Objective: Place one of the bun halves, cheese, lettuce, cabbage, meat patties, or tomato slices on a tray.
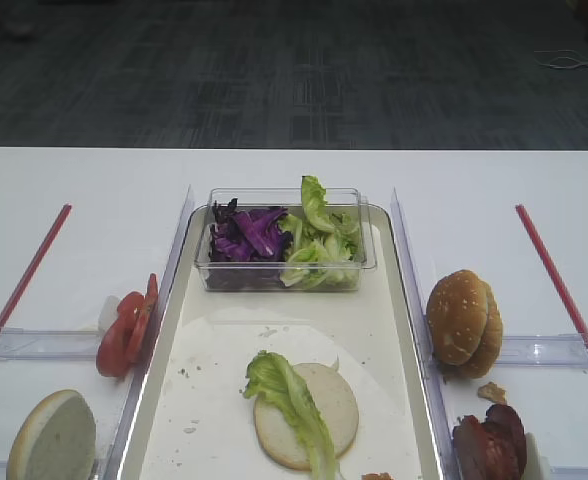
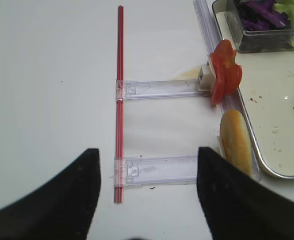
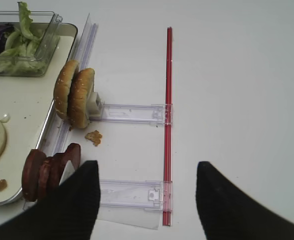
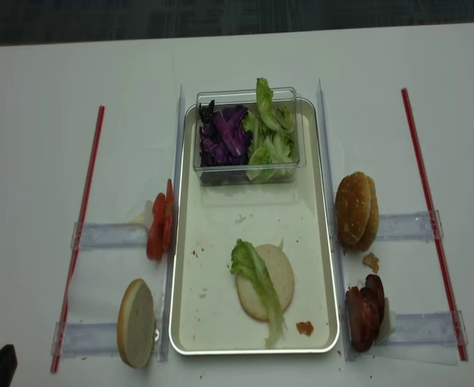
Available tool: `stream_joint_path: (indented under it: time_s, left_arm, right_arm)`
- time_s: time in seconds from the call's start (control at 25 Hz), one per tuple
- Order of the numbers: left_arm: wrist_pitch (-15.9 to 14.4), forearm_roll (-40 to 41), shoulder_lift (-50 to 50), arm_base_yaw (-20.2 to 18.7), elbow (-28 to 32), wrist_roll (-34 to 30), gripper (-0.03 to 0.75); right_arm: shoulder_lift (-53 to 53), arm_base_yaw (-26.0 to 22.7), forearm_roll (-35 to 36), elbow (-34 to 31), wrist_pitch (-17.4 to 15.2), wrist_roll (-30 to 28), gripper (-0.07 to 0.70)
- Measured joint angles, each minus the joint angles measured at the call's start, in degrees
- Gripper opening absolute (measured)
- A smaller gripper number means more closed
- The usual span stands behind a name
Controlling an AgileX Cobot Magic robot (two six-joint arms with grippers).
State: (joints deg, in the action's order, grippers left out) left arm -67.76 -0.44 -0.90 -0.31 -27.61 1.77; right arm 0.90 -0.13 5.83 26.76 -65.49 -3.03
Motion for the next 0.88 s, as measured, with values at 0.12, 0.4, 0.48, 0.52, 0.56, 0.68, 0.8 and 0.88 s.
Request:
stream_joint_path:
  time_s: [0.12,0.4,0.48,0.52,0.56,0.68,0.8,0.88]
  left_arm:
    - [0.00,0.00,0.00,0.00,0.00,0.00,0.400]
    - [0.00,0.00,0.00,0.00,0.00,0.00,0.400]
    - [0.00,0.00,0.00,0.00,0.00,0.00,0.400]
    - [0.00,0.00,0.00,0.00,0.00,0.00,0.400]
    - [0.00,0.00,0.00,0.00,0.00,0.00,0.400]
    - [0.00,0.00,0.00,0.00,0.00,0.00,0.400]
    - [0.00,0.00,0.00,0.00,0.00,0.00,0.400]
    - [0.00,0.00,0.00,0.00,0.00,0.00,0.400]
  right_arm:
    - [0.00,0.00,0.00,0.00,0.00,0.00,0.469]
    - [0.00,0.00,0.00,0.00,0.00,0.00,0.469]
    - [0.00,0.00,0.00,0.00,0.00,0.00,0.469]
    - [0.00,0.00,0.00,0.00,0.00,0.00,0.469]
    - [0.00,0.00,0.00,0.00,0.00,0.00,0.469]
    - [0.00,0.00,0.00,0.00,0.00,0.00,0.469]
    - [0.00,0.00,0.00,0.00,0.00,0.08,0.469]
    - [0.00,0.00,0.00,0.00,0.00,0.08,0.470]
